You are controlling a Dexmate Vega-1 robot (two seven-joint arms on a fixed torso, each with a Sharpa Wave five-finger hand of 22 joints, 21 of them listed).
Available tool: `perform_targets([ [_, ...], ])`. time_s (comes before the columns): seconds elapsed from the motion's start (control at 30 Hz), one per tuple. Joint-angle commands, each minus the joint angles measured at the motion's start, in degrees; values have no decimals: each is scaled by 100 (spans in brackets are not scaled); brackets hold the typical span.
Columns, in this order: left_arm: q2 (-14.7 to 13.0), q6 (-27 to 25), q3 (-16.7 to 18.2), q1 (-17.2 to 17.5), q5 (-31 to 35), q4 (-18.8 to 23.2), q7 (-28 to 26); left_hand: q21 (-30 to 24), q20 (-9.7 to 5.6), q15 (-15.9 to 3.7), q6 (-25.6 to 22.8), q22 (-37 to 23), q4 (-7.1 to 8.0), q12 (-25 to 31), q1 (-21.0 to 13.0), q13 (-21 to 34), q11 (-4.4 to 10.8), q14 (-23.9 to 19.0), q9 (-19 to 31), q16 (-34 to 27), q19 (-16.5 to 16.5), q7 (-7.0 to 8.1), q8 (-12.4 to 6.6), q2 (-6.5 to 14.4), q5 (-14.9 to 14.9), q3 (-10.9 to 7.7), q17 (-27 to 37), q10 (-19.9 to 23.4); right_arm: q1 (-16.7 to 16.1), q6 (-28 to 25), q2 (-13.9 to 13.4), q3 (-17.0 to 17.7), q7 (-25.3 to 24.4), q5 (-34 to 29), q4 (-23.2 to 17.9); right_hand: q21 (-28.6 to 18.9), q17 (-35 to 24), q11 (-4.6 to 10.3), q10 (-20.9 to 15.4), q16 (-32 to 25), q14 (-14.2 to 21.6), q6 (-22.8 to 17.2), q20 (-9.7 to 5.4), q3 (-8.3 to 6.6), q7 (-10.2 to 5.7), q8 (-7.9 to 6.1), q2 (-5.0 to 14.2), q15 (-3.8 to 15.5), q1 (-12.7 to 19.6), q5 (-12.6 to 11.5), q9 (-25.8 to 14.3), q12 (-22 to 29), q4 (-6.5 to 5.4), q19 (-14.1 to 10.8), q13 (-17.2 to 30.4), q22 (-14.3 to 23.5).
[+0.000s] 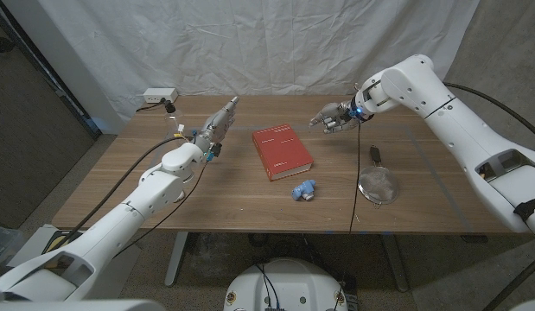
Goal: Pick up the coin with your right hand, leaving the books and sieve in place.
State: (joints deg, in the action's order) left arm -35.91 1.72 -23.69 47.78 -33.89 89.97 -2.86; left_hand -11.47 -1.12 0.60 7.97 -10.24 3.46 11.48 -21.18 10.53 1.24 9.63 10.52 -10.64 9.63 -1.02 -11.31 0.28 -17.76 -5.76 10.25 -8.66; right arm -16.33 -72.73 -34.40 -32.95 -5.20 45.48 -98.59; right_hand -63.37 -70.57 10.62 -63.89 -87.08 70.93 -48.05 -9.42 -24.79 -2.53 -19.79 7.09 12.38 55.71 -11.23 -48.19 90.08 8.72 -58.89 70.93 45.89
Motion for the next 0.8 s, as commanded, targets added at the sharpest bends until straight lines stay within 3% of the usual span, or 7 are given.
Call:
perform_targets([
  [0.03,-49,-27,47,114,14,171,-114,-25,0,2,34,-33,-26,15,-60,17,-20,9,34,-12,140,-26,-4,9,1,-23,22,-5,132,-219,-170,163,-197,197,-397,-27,-3,39,-19,4,55,-491,-320,-68,66,-37,122,-10,149,-23,-34,18,17,-26,30,-2],
  [0.43,-12,86,62,203,9,144,-140,-25,1,-7,42,-33,-31,14,-72,18,-9,10,34,-12,141,-14,-2,17,15,-19,22,-7,276,-523,-225,349,-397,368,-728,-50,-3,38,-26,3,67,-518,-321,-81,60,-31,112,-11,139,-25,-41,18,16,-26,30,-14],
  [0.8,-23,119,83,262,3,186,-161,-24,2,-8,46,-33,-36,10,-84,18,2,12,35,-11,143,-13,-1,23,26,-16,22,-14,152,-277,-254,571,-489,502,-947,-70,-3,40,-31,3,79,-510,-321,-97,37,-15,108,-11,130,-28,-60,17,15,-23,31,-30],
])
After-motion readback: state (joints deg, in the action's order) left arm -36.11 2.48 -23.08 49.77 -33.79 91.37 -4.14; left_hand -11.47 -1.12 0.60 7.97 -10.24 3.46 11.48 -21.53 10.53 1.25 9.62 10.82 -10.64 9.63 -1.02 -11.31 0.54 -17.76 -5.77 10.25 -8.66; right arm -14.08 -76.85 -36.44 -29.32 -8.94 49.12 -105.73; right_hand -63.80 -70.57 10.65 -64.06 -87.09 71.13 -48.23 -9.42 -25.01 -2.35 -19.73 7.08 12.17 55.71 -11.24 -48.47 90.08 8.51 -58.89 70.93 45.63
